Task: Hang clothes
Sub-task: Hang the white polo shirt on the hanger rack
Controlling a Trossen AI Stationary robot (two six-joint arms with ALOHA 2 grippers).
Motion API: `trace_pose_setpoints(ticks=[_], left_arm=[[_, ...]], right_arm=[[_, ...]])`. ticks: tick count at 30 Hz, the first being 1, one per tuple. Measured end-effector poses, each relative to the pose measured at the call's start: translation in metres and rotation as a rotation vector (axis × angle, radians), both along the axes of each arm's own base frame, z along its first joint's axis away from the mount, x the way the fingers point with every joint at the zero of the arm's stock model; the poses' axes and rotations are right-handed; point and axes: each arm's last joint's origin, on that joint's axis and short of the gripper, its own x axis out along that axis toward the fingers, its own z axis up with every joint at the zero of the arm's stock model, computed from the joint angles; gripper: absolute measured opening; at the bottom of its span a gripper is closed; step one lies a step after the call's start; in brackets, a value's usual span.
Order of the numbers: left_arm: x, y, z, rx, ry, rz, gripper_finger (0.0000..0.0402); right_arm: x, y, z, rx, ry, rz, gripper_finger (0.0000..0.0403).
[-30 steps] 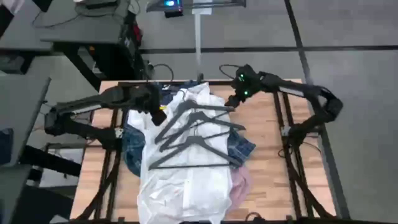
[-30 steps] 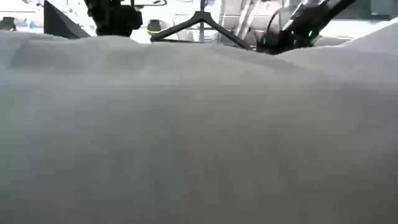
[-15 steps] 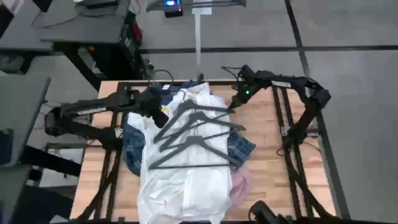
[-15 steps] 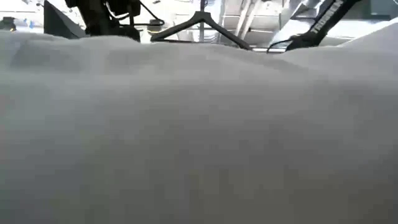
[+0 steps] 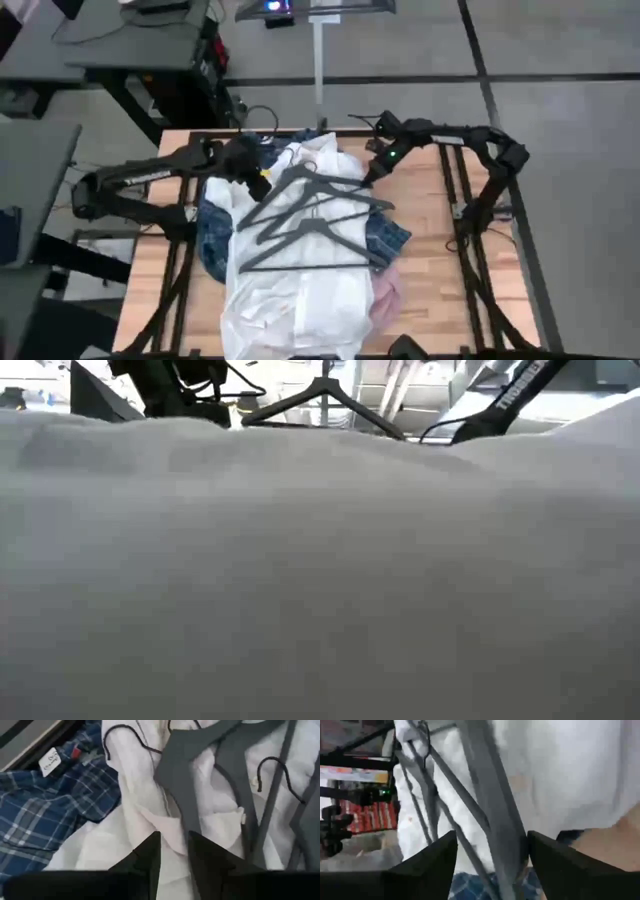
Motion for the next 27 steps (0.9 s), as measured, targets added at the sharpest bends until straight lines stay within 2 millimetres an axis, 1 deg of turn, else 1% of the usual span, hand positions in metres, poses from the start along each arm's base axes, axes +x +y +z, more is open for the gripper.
trace_pose_setpoints(ticks=[4,6,11,16,19,24,27], left_arm=[[0.000,0.001,0.000,0.006,0.000,-0.005,0.0082],[0.000,0.001,0.000,0.008,0.000,-0.008,0.0082],[0.000,0.001,0.000,0.008,0.000,-0.008,0.0082],[0.001,0.001,0.001,0.020,-0.008,-0.019,0.0082],[0.002,0.001,0.001,0.024,-0.014,-0.019,0.0082],[0.001,0.001,0.001,0.021,-0.013,-0.016,0.0082],[0.001,0.001,0.001,0.020,-0.010,-0.016,0.0082]], right_arm=[[0.011,0.001,0.001,-0.021,-0.060,-0.018,0.0208],[0.015,0.007,-0.002,-0.011,-0.068,-0.016,0.0206],[0.019,0.027,-0.015,-0.037,-0.008,0.021,0.0205],[0.019,0.038,-0.026,-0.072,0.041,0.011,0.0204],[0.022,0.039,-0.026,-0.087,0.006,0.013,0.0196],[0.024,0.024,-0.019,-0.019,-0.114,-0.049,0.0164],[0.023,0.023,-0.018,-0.006,-0.125,-0.050,0.0151]])
